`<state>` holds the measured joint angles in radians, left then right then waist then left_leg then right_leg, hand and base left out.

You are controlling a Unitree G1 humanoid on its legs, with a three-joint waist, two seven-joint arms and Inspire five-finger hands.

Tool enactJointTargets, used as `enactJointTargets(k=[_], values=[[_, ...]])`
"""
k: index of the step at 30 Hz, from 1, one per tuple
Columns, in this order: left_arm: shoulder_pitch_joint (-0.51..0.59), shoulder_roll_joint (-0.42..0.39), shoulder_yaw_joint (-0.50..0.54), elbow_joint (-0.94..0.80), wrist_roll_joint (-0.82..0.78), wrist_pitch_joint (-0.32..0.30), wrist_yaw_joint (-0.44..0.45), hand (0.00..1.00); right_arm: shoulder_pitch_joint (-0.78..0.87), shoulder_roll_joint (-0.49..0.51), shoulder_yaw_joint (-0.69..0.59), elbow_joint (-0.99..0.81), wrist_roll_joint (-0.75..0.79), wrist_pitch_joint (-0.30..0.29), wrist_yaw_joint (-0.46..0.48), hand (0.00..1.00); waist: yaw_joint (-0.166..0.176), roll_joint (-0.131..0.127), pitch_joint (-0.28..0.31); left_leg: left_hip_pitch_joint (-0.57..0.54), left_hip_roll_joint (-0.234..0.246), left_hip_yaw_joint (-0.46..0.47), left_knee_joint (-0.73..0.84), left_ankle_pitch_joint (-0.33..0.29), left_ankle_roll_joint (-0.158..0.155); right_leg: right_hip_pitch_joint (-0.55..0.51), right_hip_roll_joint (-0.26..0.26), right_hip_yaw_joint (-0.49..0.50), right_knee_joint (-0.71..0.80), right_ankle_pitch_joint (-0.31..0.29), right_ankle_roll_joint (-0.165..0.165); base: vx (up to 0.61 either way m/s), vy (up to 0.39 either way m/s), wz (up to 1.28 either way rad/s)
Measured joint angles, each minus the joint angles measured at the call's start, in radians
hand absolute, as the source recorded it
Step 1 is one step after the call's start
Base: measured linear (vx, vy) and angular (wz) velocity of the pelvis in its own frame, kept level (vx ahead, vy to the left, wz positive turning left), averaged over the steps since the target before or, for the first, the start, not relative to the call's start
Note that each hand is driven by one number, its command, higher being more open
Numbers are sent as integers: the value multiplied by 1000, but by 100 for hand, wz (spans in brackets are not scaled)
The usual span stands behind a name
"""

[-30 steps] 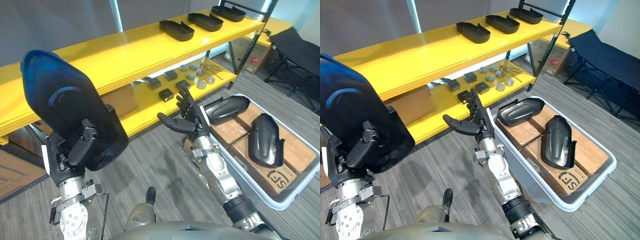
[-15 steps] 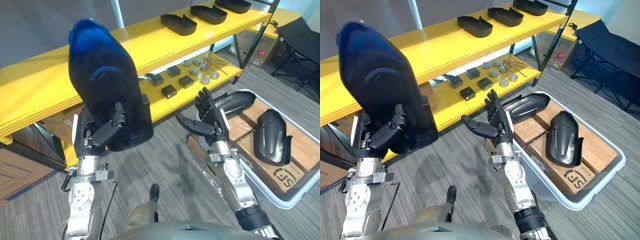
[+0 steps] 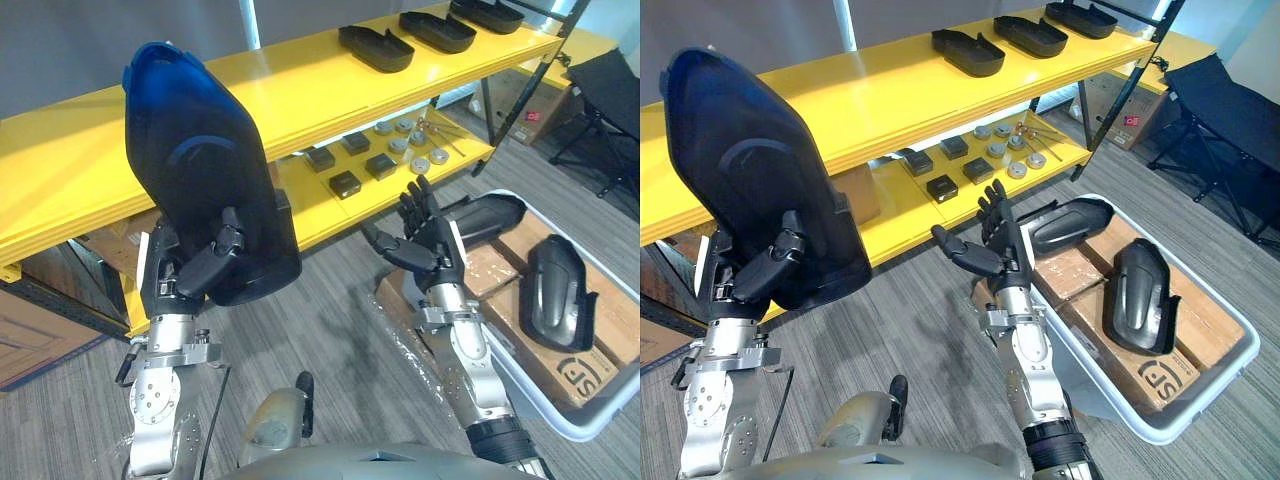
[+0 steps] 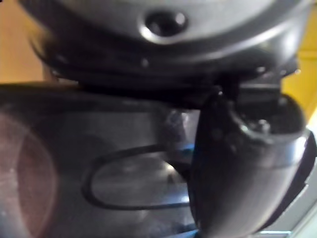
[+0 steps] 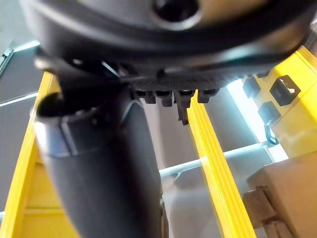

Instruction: Walk over and take three plastic housings, then place them on the shelf

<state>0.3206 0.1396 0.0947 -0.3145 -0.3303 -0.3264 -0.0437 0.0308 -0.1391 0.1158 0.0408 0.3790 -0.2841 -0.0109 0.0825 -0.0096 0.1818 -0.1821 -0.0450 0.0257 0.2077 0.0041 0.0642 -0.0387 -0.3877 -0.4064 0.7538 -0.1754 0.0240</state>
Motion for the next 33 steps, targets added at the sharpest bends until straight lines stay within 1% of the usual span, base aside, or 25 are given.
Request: enactJointTargets(k=[1,2,3,5,6,9,10,11,12,13,14,17,18,20,22,23,25,26,27,28,29,30,31,32,33], values=[[0,-1,0,0,-4,10,15,0,0,-4,-13,-8,0,1,4,100,-5,2,1,30,-2,-17,-33,4,8,-35,25,12,-13,-52,0,172,36,26],[0,-3,1,0,-13,13,18,0,1,-4,-20,-14,-1,2,4,100,-5,6,3,46,-3,-21,-47,5,11,-53,44,16,-32,-68,-1,261,79,26],[-9,-4,-2,1,-18,24,27,0,7,-3,-41,-31,-1,2,6,100,-8,16,5,74,-3,-37,-70,2,15,-95,93,33,-111,-75,-8,260,66,27],[-33,-4,-21,1,-18,27,40,0,32,-3,-68,-70,0,2,6,100,-15,22,7,90,-6,-74,-76,-6,19,-168,140,78,-200,-69,-8,221,14,54],[-48,-4,-39,1,-17,27,53,0,52,-2,-84,-99,-1,3,6,100,-24,28,10,95,-6,-102,-70,-14,23,-203,168,117,-286,-50,18,153,-41,66],[-36,-13,-63,4,-17,28,64,0,104,0,-94,-145,-1,3,7,100,-35,31,12,139,-8,-142,-46,-54,16,-221,183,164,-450,42,25,249,-119,62],[-29,-23,-73,3,-17,28,64,0,144,2,-93,-184,-1,3,10,100,-38,30,11,149,-12,-173,20,-104,-4,-213,182,167,-490,82,16,291,-177,59],[-27,-26,-77,3,-18,28,66,0,158,2,-93,-205,-1,4,13,100,-37,29,11,149,-14,-186,47,-129,-9,-202,182,167,-500,91,15,321,-240,80],[-15,-26,-80,-4,-18,28,66,0,183,5,-92,-249,-1,4,25,100,-38,17,3,148,-22,-207,99,-195,-21,-169,181,183,-507,91,15,275,-267,74],[10,-22,-80,-19,-18,26,65,0,205,18,-88,-289,-2,2,36,100,-37,-11,-15,147,2,-137,131,-251,-40,-126,177,212,-526,97,33,341,-402,76],[21,-38,-79,-20,-18,26,65,0,204,13,-92,-306,-2,-1,37,100,-35,-7,-24,157,42,-97,152,-270,-59,-113,192,207,-517,118,57,317,-389,53],[66,-80,-89,-31,-33,27,67,0,198,7,-101,-331,-19,-8,37,100,-26,30,-56,162,119,-97,191,-332,-107,-109,230,166,-440,119,52,279,-271,33],[81,-84,-91,-31,-49,33,69,0,198,3,-103,-330,-17,-8,37,100,-29,45,-77,176,146,-109,181,-335,-111,-99,247,137,-420,94,22,256,-180,35],[82,-85,-91,-31,-56,49,87,0,186,-17,-110,-326,-8,-8,38,100,-40,54,-82,166,166,-79,248,-307,-114,-52,266,102,-425,73,7,341,-223,50],[82,-86,-90,-28,-56,50,107,0,173,-39,-116,-311,1,-8,46,100,-33,57,-80,109,195,-55,432,-263,-115,17,291,99,-466,65,-6,369,-223,28],[81,-86,-87,-26,-56,50,112,0,160,-58,-118,-295,-1,-9,50,100,-28,59,-76,45,220,-51,595,-203,-123,80,305,93,-518,60,-13,289,-136,4],[76,-83,-91,5,-47,50,107,0,142,-66,-135,-244,-2,-19,55,100,-19,58,-74,-20,267,8,705,-204,-130,170,308,79,-587,60,-13,232,-67,6],[76,-84,-92,12,-37,50,106,0,141,-64,-144,-236,-1,-23,56,100,-17,55,-72,-25,280,30,687,-207,-126,186,305,78,-603,61,-12,230,1,8],[75,-83,-92,19,-9,50,106,0,141,-61,-166,-229,1,-34,56,100,-16,65,-74,-26,309,88,544,-208,-117,219,294,71,-642,63,-2,166,51,8],[72,-83,-93,19,0,50,103,0,141,-61,-178,-229,1,-41,56,100,-21,66,-74,-26,310,104,466,-206,-115,223,285,65,-649,60,4,210,132,26],[59,-83,-100,19,24,50,98,0,142,-62,-207,-229,1,-55,52,100,-38,67,-74,-23,299,124,307,-182,-118,229,259,51,-652,62,29,220,189,34],[38,-83,-114,19,29,50,85,0,142,-64,-235,-226,1,-69,43,100,-43,70,-75,-17,287,132,168,-119,-121,228,239,47,-646,62,52,273,287,30],[19,-83,-124,19,28,49,74,0,141,-70,-252,-226,1,-75,31,100,-43,79,-76,-9,277,128,86,-28,-128,217,230,55,-637,57,74,234,282,5],[3,-80,-134,20,28,50,64,0,138,-83,-260,-223,0,-77,20,100,-44,98,-80,5,276,118,40,46,-168,207,229,68,-622,45,101,202,308,-5],[-20,-58,-135,29,28,52,62,0,131,-75,-255,-203,2,-75,10,100,-54,67,-70,25,244,128,23,52,-165,203,194,82,-611,43,106,138,229,-19]])
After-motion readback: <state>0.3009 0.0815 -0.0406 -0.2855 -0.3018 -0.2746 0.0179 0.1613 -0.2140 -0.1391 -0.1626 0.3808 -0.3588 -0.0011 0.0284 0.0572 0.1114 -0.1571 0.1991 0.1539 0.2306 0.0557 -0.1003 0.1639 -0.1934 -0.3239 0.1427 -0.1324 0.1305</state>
